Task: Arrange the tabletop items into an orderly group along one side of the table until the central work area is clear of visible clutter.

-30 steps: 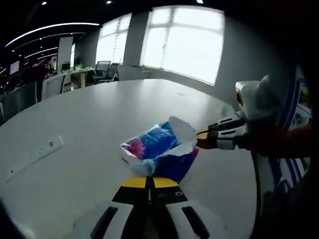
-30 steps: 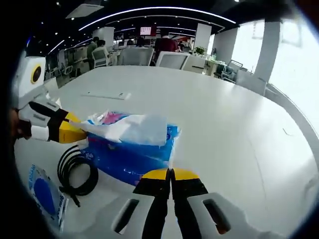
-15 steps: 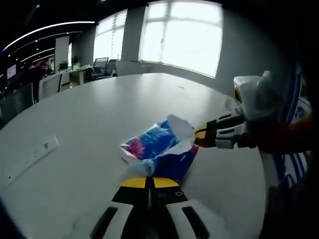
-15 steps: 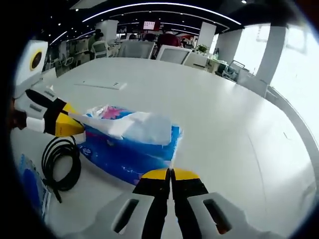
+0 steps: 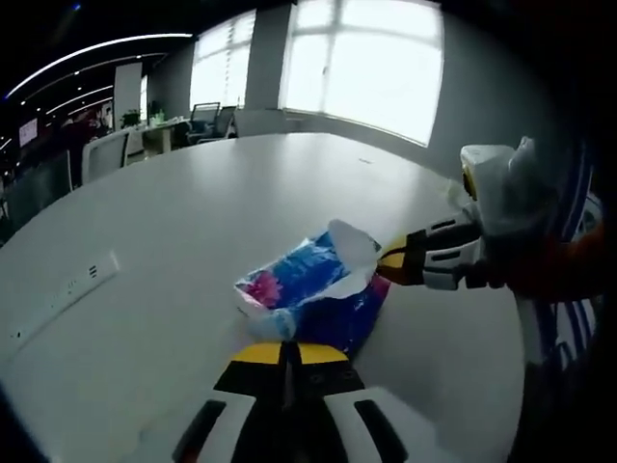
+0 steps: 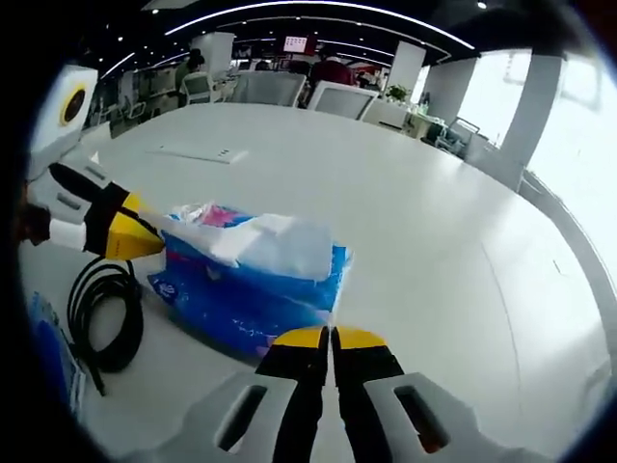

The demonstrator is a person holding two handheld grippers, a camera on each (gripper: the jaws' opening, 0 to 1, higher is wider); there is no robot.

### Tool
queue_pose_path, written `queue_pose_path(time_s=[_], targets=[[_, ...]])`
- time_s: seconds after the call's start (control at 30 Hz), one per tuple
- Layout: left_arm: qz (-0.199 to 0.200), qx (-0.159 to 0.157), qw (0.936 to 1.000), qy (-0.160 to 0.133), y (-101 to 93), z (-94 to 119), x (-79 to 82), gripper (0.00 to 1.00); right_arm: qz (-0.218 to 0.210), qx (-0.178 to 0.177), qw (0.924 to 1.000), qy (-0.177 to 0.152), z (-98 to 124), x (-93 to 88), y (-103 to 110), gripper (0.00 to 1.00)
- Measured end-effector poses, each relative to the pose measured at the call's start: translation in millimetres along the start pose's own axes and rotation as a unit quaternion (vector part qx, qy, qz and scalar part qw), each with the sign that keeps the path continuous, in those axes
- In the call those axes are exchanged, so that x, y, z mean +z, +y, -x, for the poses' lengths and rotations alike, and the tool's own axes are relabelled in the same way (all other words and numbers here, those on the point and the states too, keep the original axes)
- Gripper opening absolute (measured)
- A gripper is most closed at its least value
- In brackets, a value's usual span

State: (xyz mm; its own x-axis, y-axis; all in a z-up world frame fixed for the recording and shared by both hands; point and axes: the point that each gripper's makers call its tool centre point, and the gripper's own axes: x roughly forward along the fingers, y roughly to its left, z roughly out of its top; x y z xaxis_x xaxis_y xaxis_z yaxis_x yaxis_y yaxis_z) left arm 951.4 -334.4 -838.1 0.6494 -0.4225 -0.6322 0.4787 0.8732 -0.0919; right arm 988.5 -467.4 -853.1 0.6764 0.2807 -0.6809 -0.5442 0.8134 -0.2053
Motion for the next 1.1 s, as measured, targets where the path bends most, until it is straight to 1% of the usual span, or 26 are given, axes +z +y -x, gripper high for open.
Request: queue_pose_path(time_s=[0.1,0.2,0.33,0.43,0.47,0.5,0.57,0.6,0.63,0.67,0.77,0.83,0.87,0.9,0.97,1.0,1.03,1.07,1.1], targets=[[0.001,0.004,1.0,0.005,3.2,1,-1.6,0.03,-0.001,0.004,0.9999,0.011,0,-4.5,2,0.0],[0.003,0.011,0.9999,0.011,8.4,3,-5.2,0.04,-0.003,-0.004,0.9999,0.011,0,-7.0,-1,0.1],[-0.001,0.016,0.9998,0.015,11.0,10,-5.5,0.11,-0.001,-0.005,0.9999,0.016,1,-9.9,-2,0.15],[-0.002,0.015,0.9999,0.007,12.5,19,0.2,0.15,-0.005,-0.017,0.9998,0.006,8,-5.8,-3,0.22],[-0.004,0.015,0.9998,0.007,12.8,20,0.7,0.16,-0.014,-0.017,0.9998,0.002,10,-4.6,-1,0.24],[-0.006,0.017,0.9998,0.009,13.6,23,0.6,0.16,-0.028,-0.016,0.9994,-0.01,12,-2.3,0,0.26],[-0.006,0.016,0.9998,0.01,13.0,27,0.3,0.16,-0.028,-0.019,0.9994,-0.008,15,-3.2,2,0.32],[-0.005,0.014,0.9999,0.005,10.8,32,1.6,0.17,-0.03,-0.032,0.999,-0.005,18,-3.8,-2,0.33],[-0.005,0.011,0.9999,0.0,8.7,34,3.1,0.18,-0.034,-0.036,0.9987,-0.01,20,-2.4,-3,0.35],[-0.005,0.011,0.9999,-0.006,6.6,38,4.7,0.19,-0.052,-0.035,0.9978,-0.021,21,-0.2,-4,0.36],[-0.014,0.014,0.9997,-0.012,3.8,47,6.2,0.23,-0.056,-0.036,0.9974,-0.028,28,3.6,-4,0.41],[-0.012,0.015,0.9997,-0.017,3.0,54,6.3,0.28,-0.057,-0.032,0.9972,-0.037,33,8.1,-2,0.44],[-0.01,0.015,0.9997,-0.018,2.6,57,6.1,0.31,-0.061,-0.029,0.9968,-0.043,35,10.8,-1,0.47],[-0.009,0.015,0.9996,-0.02,1.9,62,5.6,0.33,-0.076,-0.021,0.9953,-0.056,43,17.7,4,0.51],[-0.015,0.013,0.9995,-0.025,0.0,68,5.3,0.35,-0.081,-0.015,0.9947,-0.061,50,21.5,7,0.57],[-0.017,0.015,0.9995,-0.023,0.6,72,3.5,0.37,-0.081,-0.007,0.9947,-0.063,55,24.1,11,0.6],[-0.015,0.016,0.9995,-0.021,0.8,76,1.5,0.39,-0.069,0.009,0.9954,-0.066,58,26.6,18,0.6],[-0.005,0.016,0.9996,-0.022,-0.1,80,1.3,0.41,-0.061,0.011,0.9962,-0.062,60,25.6,20,0.6],[0.011,0.012,0.9994,-0.031,-3.2,85,3.6,0.42,-0.032,0.007,0.9976,-0.061,64,25.1,18,0.59]])
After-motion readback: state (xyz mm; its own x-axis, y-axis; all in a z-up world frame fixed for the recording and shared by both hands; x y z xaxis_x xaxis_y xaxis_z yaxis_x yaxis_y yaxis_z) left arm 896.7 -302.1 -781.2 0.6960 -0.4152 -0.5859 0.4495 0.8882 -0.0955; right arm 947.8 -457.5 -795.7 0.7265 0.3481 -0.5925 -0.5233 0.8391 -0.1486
